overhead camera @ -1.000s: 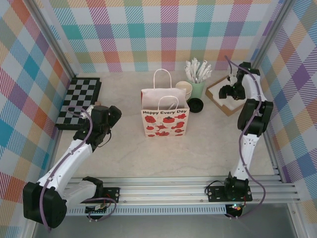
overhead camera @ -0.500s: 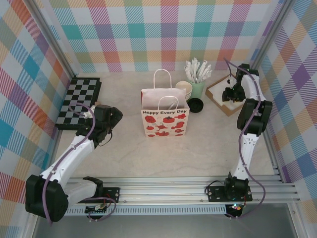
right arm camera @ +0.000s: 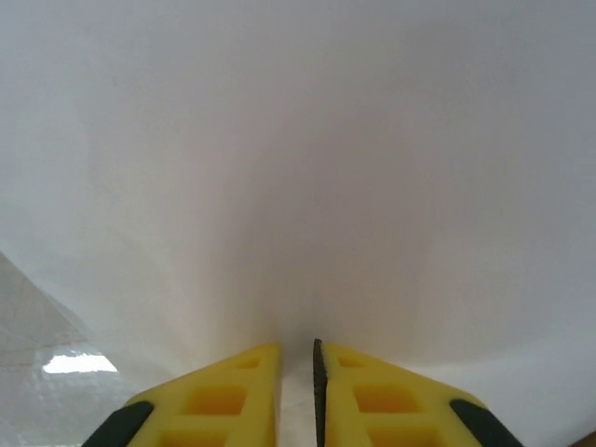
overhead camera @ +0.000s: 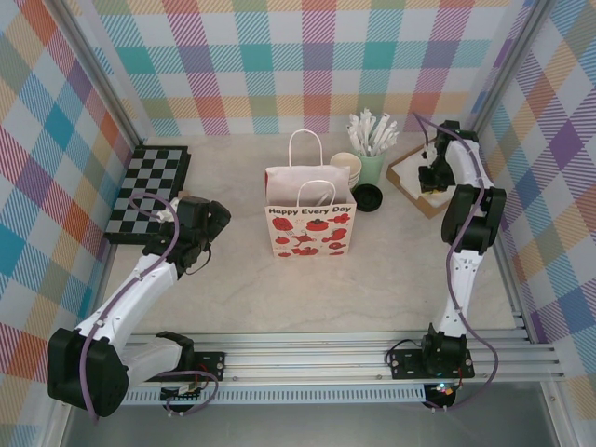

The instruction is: Pack the takeout coffee

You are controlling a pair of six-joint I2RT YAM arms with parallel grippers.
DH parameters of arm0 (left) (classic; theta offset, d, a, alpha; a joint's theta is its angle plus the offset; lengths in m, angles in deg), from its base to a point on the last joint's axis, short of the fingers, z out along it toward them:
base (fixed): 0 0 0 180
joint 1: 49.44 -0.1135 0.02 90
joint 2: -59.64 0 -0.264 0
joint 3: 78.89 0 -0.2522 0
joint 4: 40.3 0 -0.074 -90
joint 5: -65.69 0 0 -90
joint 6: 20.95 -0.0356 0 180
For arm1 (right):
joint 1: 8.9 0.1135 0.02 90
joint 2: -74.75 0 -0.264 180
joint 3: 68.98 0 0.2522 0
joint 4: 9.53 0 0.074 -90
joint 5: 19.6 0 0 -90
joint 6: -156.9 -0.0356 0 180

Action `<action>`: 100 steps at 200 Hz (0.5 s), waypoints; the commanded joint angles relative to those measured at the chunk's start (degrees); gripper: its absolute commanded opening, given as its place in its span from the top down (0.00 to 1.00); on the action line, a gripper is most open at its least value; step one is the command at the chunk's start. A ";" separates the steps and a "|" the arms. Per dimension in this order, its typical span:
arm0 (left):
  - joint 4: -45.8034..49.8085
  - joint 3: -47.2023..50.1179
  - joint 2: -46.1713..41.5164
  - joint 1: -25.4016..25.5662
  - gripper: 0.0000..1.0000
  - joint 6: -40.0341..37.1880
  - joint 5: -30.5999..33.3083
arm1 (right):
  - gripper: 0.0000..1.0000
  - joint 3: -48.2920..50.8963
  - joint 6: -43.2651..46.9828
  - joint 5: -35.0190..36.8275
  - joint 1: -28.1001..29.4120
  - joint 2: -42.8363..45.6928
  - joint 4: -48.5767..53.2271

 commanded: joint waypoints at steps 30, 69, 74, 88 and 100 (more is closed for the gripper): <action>0.72 -0.69 -0.01 -0.72 0.00 0.03 1.20 | 1.00 -0.78 -0.64 -0.15 0.15 3.60 -0.64; 0.45 -0.43 -0.28 -0.72 0.00 0.02 1.29 | 1.00 1.29 -1.73 -2.38 0.17 8.27 -2.64; 0.39 -0.43 -0.29 -0.69 0.00 0.03 1.29 | 1.00 1.77 -1.95 -2.56 0.15 8.91 -2.89; 0.31 -0.43 -0.18 -0.70 0.00 0.02 1.23 | 1.00 3.10 -2.24 -2.96 0.16 10.57 -3.65; 0.22 -0.34 -0.10 -0.80 0.00 0.02 1.11 | 1.00 4.46 -2.37 -3.42 0.19 11.94 -4.18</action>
